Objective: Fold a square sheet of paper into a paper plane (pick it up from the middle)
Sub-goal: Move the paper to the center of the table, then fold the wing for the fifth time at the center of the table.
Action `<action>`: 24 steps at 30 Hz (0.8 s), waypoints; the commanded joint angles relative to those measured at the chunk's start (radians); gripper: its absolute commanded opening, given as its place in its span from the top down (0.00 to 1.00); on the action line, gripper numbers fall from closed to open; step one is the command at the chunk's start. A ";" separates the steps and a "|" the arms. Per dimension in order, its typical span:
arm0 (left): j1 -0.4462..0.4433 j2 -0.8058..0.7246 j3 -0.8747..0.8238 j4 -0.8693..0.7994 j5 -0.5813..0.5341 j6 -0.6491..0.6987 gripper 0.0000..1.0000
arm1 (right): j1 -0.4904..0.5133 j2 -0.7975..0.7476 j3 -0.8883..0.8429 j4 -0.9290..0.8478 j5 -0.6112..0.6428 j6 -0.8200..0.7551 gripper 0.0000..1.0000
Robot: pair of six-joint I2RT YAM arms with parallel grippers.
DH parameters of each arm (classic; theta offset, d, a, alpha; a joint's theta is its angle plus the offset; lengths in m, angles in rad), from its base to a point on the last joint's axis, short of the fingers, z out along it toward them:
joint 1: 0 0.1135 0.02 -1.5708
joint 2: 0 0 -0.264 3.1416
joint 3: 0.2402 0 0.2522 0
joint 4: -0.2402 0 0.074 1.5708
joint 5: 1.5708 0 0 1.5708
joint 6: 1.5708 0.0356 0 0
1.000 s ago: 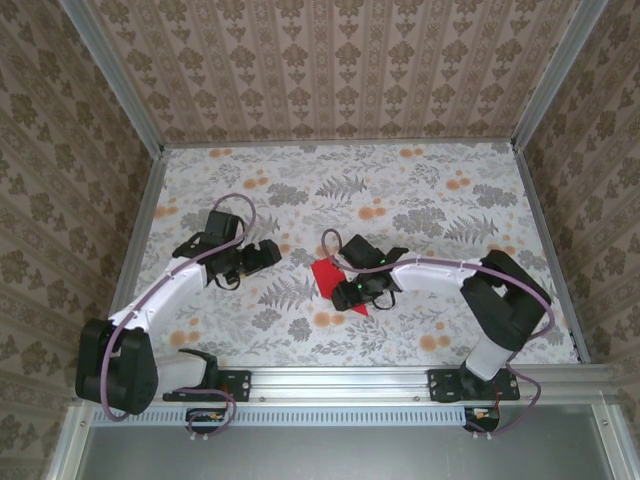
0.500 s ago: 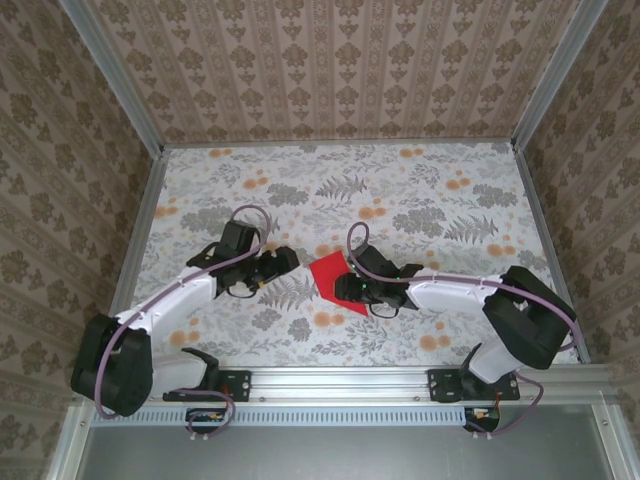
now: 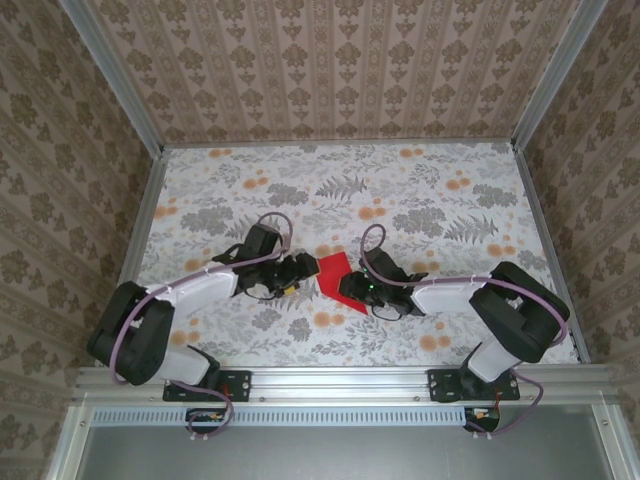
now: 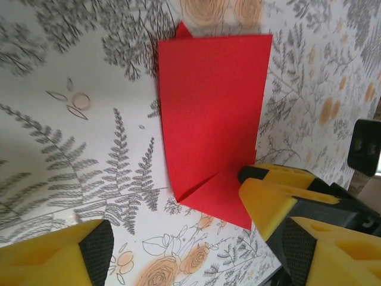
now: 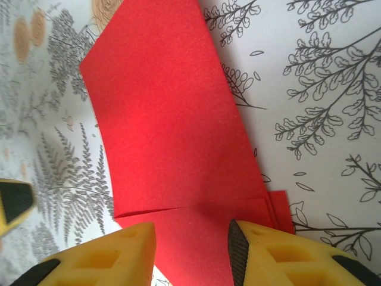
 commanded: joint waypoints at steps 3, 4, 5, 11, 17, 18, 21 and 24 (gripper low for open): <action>-0.039 0.054 0.020 0.064 0.033 -0.065 0.25 | -0.060 0.017 -0.118 0.124 -0.089 0.066 0.59; -0.045 0.067 0.024 0.074 0.035 -0.073 0.27 | -0.069 0.018 -0.130 0.144 -0.103 0.071 0.59; -0.051 0.075 0.027 0.082 0.036 -0.079 0.29 | -0.076 0.020 -0.137 0.157 -0.115 0.075 0.59; -0.077 0.136 0.058 0.104 0.049 -0.100 0.39 | -0.105 0.034 -0.165 0.215 -0.161 0.081 0.59; -0.092 0.189 0.081 0.137 0.065 -0.115 0.52 | -0.115 0.035 -0.170 0.218 -0.175 0.067 0.59; -0.093 0.196 0.086 0.137 0.067 -0.114 0.54 | -0.118 0.035 -0.170 0.219 -0.178 0.065 0.59; -0.098 0.213 0.092 0.142 0.070 -0.116 0.57 | -0.124 0.033 -0.170 0.222 -0.187 0.058 0.59; -0.099 0.226 0.095 0.148 0.073 -0.117 0.58 | -0.128 0.031 -0.168 0.223 -0.194 0.052 0.59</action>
